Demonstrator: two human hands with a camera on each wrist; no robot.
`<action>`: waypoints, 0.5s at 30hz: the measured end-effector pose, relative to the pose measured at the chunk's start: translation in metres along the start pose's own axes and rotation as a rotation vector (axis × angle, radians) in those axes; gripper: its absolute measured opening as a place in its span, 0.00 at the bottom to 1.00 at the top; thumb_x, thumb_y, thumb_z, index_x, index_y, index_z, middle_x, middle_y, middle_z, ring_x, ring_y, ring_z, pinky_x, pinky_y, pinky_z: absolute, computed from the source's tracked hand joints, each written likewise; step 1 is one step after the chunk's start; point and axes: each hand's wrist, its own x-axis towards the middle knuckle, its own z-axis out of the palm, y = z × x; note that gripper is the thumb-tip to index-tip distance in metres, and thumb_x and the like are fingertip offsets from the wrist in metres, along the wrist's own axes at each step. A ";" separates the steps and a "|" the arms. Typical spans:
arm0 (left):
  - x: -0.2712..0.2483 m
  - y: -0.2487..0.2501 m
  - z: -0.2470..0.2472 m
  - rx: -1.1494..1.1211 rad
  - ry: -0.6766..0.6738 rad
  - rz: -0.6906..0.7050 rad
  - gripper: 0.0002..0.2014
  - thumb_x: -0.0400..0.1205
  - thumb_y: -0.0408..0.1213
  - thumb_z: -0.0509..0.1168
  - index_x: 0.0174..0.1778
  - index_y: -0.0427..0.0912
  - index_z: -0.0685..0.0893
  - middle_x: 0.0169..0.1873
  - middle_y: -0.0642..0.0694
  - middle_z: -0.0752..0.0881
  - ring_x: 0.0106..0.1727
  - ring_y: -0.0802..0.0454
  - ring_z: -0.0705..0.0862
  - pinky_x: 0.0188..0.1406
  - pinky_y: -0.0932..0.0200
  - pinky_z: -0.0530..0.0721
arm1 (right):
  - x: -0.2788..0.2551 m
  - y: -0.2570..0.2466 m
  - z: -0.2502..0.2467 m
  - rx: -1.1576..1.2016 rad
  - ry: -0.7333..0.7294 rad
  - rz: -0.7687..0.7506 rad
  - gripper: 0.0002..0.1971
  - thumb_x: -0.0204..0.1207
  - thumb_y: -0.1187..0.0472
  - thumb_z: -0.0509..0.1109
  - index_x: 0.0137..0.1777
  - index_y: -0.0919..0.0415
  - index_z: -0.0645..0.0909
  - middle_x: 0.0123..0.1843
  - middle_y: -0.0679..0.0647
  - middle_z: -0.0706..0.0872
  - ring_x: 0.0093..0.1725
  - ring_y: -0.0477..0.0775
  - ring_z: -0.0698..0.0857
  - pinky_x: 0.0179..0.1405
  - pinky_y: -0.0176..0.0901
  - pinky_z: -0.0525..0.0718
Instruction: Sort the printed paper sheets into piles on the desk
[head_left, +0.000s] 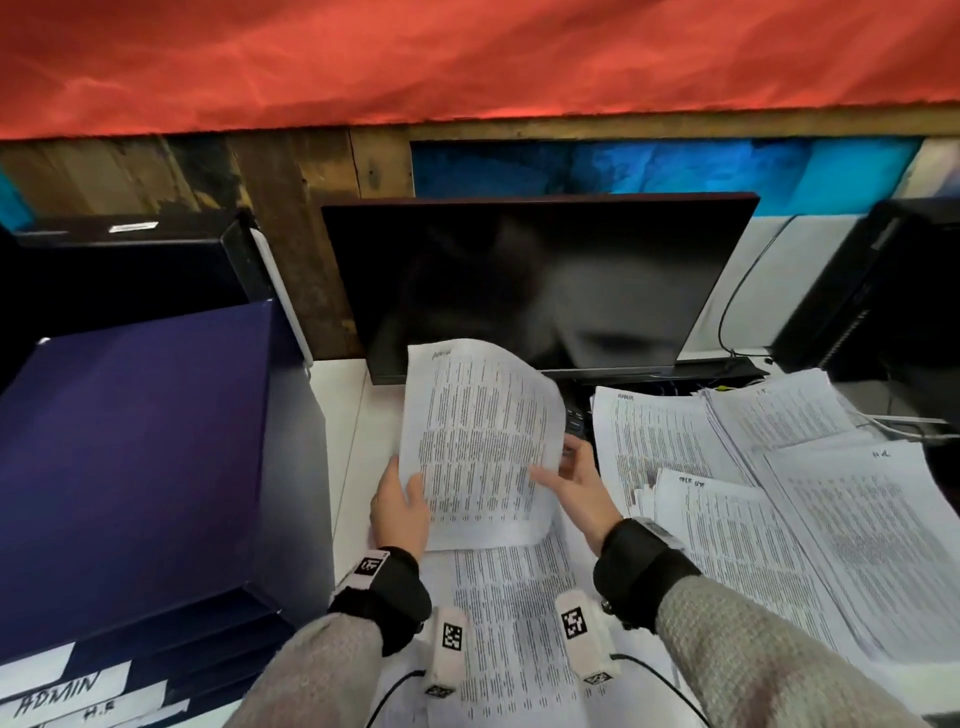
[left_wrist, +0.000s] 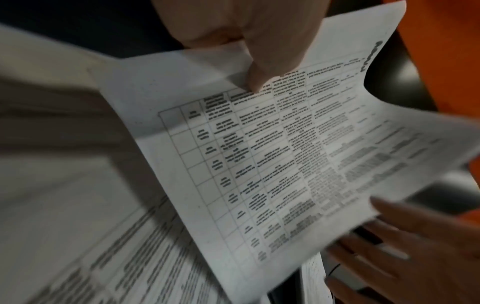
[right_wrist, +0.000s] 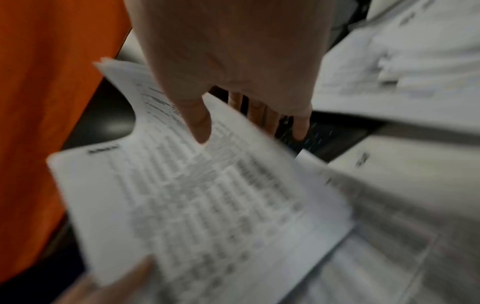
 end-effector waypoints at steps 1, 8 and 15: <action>0.000 0.005 -0.004 0.038 0.010 0.050 0.16 0.86 0.35 0.57 0.70 0.38 0.74 0.64 0.41 0.82 0.66 0.41 0.80 0.68 0.49 0.76 | 0.005 0.006 -0.018 -0.168 0.015 -0.004 0.28 0.75 0.67 0.72 0.72 0.58 0.65 0.64 0.58 0.76 0.60 0.56 0.81 0.54 0.41 0.83; -0.011 0.042 -0.010 0.089 0.064 0.288 0.10 0.86 0.33 0.56 0.59 0.37 0.78 0.52 0.45 0.84 0.52 0.48 0.82 0.53 0.52 0.80 | 0.032 0.031 -0.143 -0.953 0.090 0.262 0.39 0.75 0.75 0.57 0.83 0.51 0.50 0.84 0.57 0.52 0.77 0.65 0.69 0.74 0.59 0.71; -0.034 0.064 0.024 -0.171 -0.112 0.144 0.12 0.85 0.30 0.58 0.63 0.48 0.75 0.55 0.53 0.83 0.58 0.59 0.82 0.63 0.64 0.76 | 0.068 0.052 -0.185 -0.903 -0.130 0.288 0.30 0.72 0.77 0.64 0.73 0.56 0.68 0.71 0.59 0.74 0.48 0.56 0.80 0.43 0.54 0.88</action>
